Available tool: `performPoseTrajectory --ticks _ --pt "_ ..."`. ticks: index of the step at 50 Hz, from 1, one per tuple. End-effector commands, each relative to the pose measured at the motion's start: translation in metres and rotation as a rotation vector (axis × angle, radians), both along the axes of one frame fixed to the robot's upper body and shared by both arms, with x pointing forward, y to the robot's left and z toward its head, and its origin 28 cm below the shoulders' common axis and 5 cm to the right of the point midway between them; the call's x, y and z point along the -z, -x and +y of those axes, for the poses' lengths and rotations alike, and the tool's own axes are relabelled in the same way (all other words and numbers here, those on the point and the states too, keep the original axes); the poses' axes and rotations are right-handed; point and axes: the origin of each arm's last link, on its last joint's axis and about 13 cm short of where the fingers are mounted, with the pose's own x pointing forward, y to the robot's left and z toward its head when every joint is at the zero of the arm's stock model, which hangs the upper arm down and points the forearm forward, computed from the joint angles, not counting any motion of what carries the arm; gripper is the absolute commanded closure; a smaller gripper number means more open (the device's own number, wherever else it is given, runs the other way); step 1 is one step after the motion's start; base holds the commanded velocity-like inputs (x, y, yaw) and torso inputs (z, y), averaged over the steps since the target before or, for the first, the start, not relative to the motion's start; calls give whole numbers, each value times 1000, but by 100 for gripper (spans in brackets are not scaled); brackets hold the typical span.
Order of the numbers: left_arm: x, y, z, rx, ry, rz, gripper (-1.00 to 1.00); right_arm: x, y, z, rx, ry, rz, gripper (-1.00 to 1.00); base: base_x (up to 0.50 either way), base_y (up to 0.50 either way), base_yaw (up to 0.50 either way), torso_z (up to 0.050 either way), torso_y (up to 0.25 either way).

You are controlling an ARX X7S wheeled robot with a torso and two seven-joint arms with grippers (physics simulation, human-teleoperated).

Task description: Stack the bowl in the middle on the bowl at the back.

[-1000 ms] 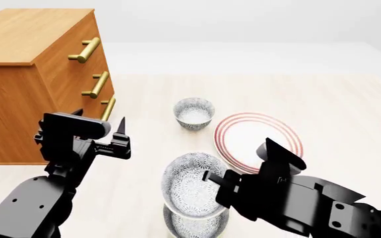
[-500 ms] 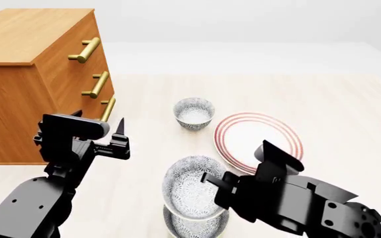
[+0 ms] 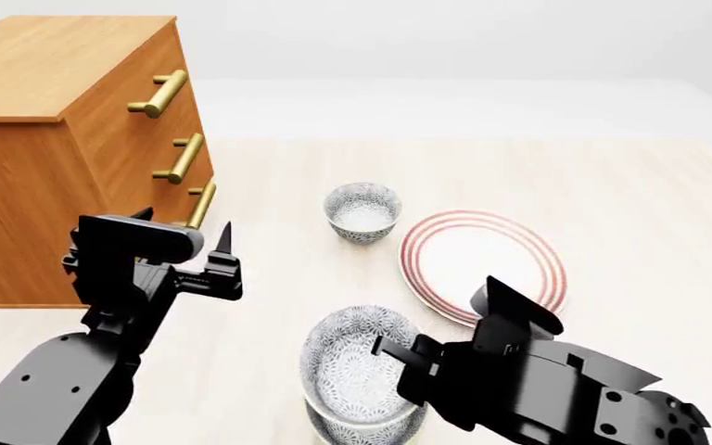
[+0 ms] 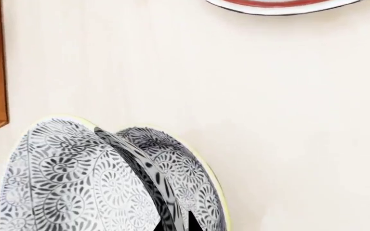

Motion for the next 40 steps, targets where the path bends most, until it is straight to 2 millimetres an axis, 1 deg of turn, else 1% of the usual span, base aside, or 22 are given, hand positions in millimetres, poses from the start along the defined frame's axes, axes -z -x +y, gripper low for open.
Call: performPoseTrajectory --ticks 1,23,24,40 --pt "0 1 0 0 2 0 -100 1 1 0 4 -5 -1 100 0 0 0 0 0" --pt "2 0 1 -4 6 3 -100 0 -1 2 3 -2 -10 100 0 0 0 0 0" --pt "2 0 1 -4 6 4 -100 0 -1 2 0 -6 -13 -100 0 0 0 0 0" --pt "0 0 0 -1 5 -1 -100 -11 6 5 -100 -20 -84 -100 0 0 0 0 1"
